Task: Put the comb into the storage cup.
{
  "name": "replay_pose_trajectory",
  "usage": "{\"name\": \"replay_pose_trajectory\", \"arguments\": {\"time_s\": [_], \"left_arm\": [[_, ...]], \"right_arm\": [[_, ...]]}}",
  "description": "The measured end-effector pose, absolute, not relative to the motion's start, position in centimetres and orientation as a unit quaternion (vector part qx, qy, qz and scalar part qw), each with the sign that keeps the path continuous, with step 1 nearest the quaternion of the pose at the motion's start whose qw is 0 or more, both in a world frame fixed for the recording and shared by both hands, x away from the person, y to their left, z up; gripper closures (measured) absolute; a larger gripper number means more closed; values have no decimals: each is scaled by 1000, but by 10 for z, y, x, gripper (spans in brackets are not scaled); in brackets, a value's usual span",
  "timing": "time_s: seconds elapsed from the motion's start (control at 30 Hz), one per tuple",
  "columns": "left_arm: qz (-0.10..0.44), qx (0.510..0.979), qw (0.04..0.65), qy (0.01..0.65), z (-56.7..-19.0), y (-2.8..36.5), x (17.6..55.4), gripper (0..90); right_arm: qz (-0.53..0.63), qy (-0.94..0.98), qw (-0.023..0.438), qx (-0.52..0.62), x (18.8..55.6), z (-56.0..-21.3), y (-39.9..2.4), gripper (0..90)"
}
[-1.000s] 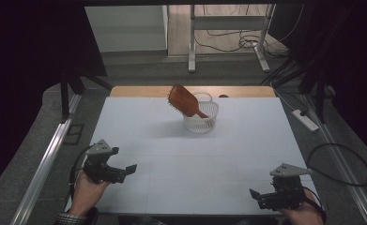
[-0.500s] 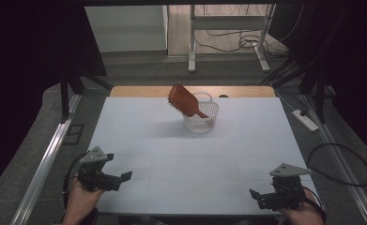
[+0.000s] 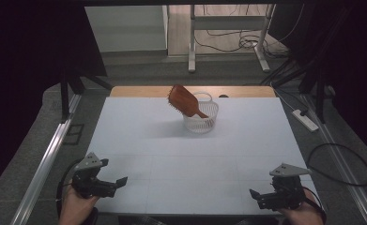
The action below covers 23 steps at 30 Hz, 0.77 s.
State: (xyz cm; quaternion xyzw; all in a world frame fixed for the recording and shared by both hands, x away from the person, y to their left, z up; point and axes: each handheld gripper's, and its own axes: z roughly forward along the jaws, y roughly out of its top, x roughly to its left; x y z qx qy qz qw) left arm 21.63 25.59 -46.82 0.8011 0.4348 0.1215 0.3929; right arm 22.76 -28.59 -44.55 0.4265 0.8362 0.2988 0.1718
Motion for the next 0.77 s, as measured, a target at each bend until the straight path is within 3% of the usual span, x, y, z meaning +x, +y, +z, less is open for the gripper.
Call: {"name": "replay_pose_trajectory", "arguments": {"time_s": [0.77], "left_arm": [[129,809,369,440,-468,255,210,0]], "right_arm": [[294,839,174,423,228,-446,-285,0]]}}
